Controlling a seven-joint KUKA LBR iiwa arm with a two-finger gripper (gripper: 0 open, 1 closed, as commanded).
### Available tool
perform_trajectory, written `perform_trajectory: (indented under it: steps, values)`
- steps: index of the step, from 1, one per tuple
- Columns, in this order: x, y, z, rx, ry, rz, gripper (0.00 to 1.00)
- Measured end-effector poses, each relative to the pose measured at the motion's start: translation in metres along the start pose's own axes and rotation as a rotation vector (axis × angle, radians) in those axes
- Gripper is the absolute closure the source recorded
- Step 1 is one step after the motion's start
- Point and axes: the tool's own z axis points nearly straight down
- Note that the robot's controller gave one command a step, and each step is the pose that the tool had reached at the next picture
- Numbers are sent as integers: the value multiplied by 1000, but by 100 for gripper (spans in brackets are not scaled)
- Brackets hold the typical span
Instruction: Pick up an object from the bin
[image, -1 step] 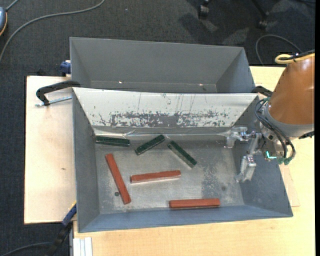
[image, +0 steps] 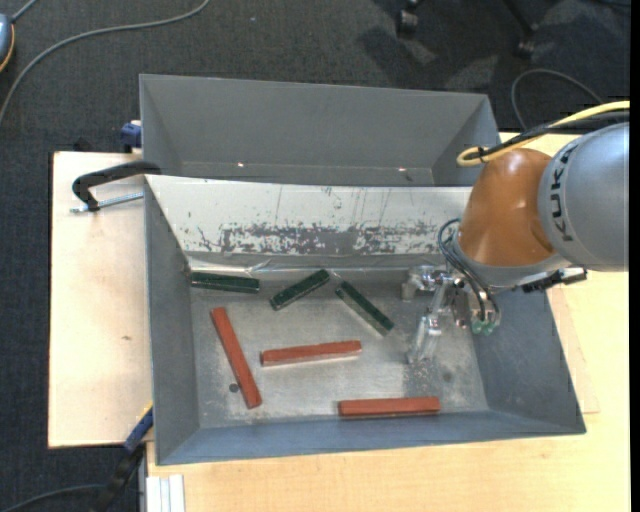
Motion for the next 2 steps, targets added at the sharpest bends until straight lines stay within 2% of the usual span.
perform_trajectory:
  steps: [1,2]
  values:
    - [11,67,-2,-2,-3,72,0]
    - [7,114,-1,-2,-10,185,0]
